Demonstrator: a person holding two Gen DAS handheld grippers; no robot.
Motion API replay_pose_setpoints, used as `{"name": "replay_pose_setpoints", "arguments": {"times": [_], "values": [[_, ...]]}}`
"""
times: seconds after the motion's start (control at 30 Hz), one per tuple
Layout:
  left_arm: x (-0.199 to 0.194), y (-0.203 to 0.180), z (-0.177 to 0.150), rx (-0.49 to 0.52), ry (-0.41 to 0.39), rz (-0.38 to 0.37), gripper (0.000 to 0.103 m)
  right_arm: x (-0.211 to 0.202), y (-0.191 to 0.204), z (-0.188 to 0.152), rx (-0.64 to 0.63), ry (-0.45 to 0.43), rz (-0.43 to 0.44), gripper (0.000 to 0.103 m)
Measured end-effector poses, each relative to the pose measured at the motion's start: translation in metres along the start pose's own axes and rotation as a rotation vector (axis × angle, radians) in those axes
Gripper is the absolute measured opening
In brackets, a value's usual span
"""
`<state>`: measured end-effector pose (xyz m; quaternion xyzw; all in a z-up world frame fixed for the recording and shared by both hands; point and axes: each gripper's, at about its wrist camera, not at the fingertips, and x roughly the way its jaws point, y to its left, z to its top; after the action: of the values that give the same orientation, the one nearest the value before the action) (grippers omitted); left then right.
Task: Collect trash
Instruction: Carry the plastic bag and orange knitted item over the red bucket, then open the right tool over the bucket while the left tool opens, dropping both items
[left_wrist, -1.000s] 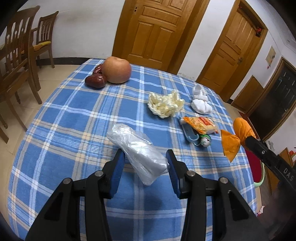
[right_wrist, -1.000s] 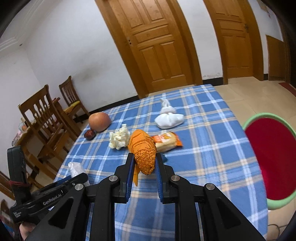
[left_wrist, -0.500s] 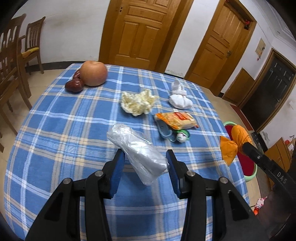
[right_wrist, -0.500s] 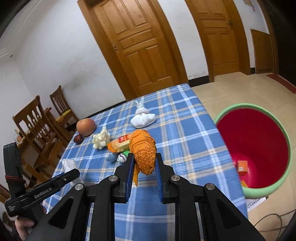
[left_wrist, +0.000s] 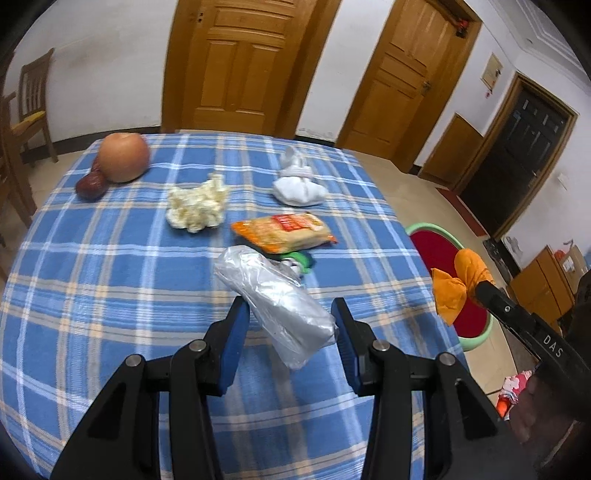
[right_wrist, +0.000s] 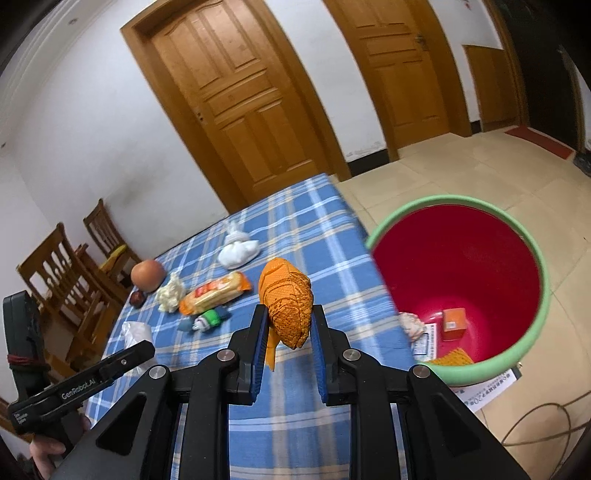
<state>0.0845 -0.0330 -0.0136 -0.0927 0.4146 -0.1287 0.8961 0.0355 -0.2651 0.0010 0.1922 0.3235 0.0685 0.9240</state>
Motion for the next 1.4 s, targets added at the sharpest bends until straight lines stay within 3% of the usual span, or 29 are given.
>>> {"name": "replay_pose_setpoints", "arguments": {"times": [0.8, 0.97, 1.4], "values": [[0.050, -0.108, 0.011, 0.206, 0.087, -0.136, 0.046, -0.026, -0.105, 0.007, 0.178, -0.055, -0.193, 0.025], [0.057, -0.122, 0.012, 0.225, 0.095, -0.160, 0.046, -0.022, -0.121, 0.005, 0.213, -0.049, -0.241, 0.033], [0.083, -0.152, 0.011, 0.276, 0.131, -0.183, 0.046, -0.025, -0.134, 0.004, 0.240, -0.051, -0.241, 0.038]]}}
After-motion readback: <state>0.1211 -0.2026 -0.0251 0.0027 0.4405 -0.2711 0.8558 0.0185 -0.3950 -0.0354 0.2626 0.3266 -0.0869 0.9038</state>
